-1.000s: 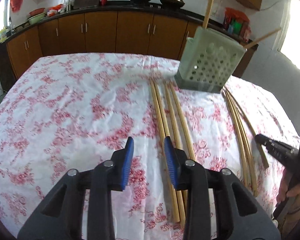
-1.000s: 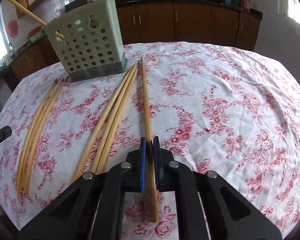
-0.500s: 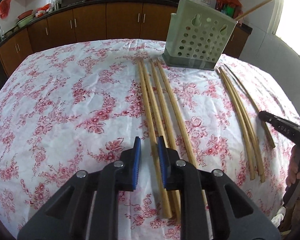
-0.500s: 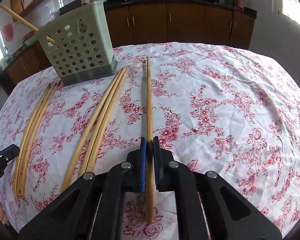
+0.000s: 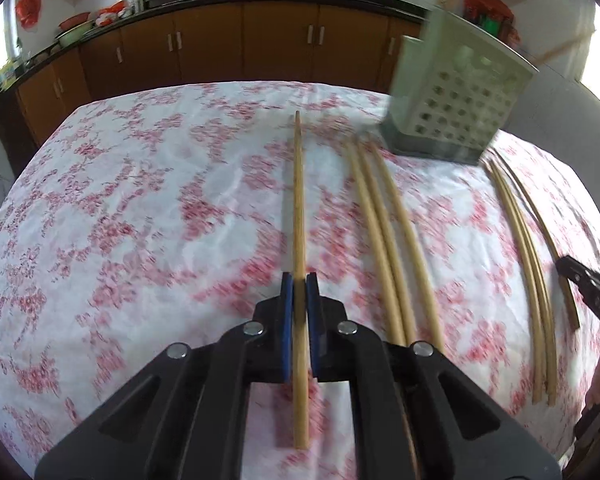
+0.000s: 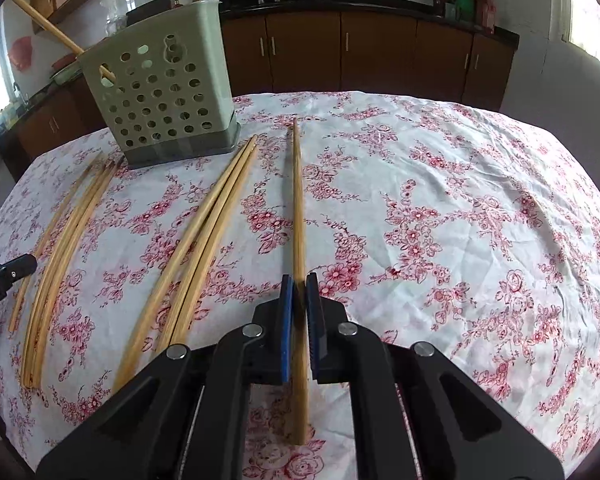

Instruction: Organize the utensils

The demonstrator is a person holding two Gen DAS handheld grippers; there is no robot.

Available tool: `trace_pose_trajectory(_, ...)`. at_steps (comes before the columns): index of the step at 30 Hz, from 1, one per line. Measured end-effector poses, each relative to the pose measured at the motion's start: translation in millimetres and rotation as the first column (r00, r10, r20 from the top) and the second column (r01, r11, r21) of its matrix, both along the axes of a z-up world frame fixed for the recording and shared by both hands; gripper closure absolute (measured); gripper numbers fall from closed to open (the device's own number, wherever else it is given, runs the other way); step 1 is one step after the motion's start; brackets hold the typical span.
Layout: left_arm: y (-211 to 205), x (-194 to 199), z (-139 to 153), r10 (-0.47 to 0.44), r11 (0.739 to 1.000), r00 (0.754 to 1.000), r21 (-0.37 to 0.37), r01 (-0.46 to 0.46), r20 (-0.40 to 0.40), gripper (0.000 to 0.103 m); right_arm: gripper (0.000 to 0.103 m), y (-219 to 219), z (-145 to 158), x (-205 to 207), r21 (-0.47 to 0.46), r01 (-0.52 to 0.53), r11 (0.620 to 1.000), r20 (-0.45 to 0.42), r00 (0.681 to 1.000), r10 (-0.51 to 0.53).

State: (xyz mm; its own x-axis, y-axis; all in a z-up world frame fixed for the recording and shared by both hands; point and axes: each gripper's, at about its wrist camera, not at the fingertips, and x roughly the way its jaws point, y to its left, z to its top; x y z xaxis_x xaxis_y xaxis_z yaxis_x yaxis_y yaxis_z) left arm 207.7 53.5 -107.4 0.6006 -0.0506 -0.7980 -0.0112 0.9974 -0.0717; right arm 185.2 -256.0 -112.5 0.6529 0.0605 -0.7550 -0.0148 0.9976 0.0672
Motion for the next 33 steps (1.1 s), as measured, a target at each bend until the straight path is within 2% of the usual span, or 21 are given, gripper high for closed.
trace_pose_trajectory(6, 24, 16, -1, 0.010, 0.998, 1.000, -0.062, -0.009, 0.008, 0.093, 0.095, -16, 0, 18, 0.019, 0.062, 0.998, 0.000, 0.998, -0.062)
trace_pose_trajectory(10, 22, 14, -1, -0.002, 0.999, 0.999, -0.044, 0.004, 0.034, 0.093, 0.095, -17, -1, 18, 0.021, 0.063, 0.998, 0.002, 0.998, -0.063)
trace_pose_trajectory(15, 24, 14, -1, 0.004, 0.997, 0.999, -0.079, -0.001, 0.034, 0.093, 0.095, -15, -1, 18, 0.019, 0.064, 0.998, 0.001, 0.998, -0.064)
trace_pose_trajectory(24, 26, 12, -1, 0.008, 0.995, 0.999, -0.097, -0.005, 0.035, 0.093, 0.095, -12, -1, 18, -0.003, 0.063, 0.998, 0.002, 0.998, -0.063)
trace_pose_trajectory(33, 26, 12, 0, 0.008, 0.996, 0.999, -0.085, -0.005, 0.034, 0.093, 0.094, -12, -1, 17, 0.001, 0.064, 0.998, 0.002, 0.998, -0.064)
